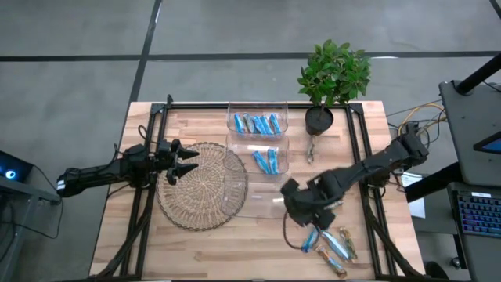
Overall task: Pick and place Granola Bars by type
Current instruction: Put the blue granola bar into the middle transparent bin
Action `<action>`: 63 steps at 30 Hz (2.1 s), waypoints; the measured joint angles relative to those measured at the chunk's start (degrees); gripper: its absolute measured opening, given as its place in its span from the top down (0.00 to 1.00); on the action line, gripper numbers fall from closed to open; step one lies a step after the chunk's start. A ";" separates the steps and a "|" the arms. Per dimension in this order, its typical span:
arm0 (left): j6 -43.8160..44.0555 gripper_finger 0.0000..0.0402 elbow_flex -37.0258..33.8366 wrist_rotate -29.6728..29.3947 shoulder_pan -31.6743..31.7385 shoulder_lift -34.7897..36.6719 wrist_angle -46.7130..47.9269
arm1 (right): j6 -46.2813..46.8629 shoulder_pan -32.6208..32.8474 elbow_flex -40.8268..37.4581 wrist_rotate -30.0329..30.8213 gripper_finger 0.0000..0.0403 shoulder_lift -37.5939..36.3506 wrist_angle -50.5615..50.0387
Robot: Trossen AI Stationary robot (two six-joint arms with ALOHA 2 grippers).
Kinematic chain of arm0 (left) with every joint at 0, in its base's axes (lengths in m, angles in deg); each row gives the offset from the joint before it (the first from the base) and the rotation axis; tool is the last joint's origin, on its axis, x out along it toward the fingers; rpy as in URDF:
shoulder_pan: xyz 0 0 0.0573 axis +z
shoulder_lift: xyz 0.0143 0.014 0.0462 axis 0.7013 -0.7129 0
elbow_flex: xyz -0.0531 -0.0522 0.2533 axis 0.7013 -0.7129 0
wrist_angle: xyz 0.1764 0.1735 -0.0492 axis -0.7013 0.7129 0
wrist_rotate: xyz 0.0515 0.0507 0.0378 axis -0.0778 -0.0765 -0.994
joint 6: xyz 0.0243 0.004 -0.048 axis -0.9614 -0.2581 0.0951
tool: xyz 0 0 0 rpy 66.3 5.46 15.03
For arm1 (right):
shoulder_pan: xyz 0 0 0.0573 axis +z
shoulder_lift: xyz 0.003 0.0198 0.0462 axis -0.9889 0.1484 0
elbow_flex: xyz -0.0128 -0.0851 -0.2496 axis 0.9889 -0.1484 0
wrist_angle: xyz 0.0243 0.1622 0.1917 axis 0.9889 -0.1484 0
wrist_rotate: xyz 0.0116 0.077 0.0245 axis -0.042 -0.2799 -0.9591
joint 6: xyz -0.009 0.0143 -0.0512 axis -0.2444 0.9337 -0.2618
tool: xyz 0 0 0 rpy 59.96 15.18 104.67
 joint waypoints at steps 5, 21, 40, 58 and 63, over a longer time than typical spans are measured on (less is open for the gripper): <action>0.01 0.35 0.01 -0.01 0.01 0.00 0.00 | 1.33 5.05 -3.47 0.00 0.27 -0.04 1.12; 0.00 0.35 0.00 0.00 0.02 0.02 0.00 | 12.00 11.03 -13.44 -0.48 0.28 0.37 12.32; 0.02 0.35 0.00 0.00 0.01 0.00 0.00 | 16.57 13.08 -22.91 -3.24 0.28 0.44 23.24; 0.01 0.35 0.02 -0.02 0.00 0.02 0.00 | 17.88 13.66 -24.79 -2.97 0.33 5.34 27.48; 0.00 0.35 0.02 0.00 0.02 0.00 0.00 | 17.88 13.64 -24.81 -3.21 0.39 4.87 28.18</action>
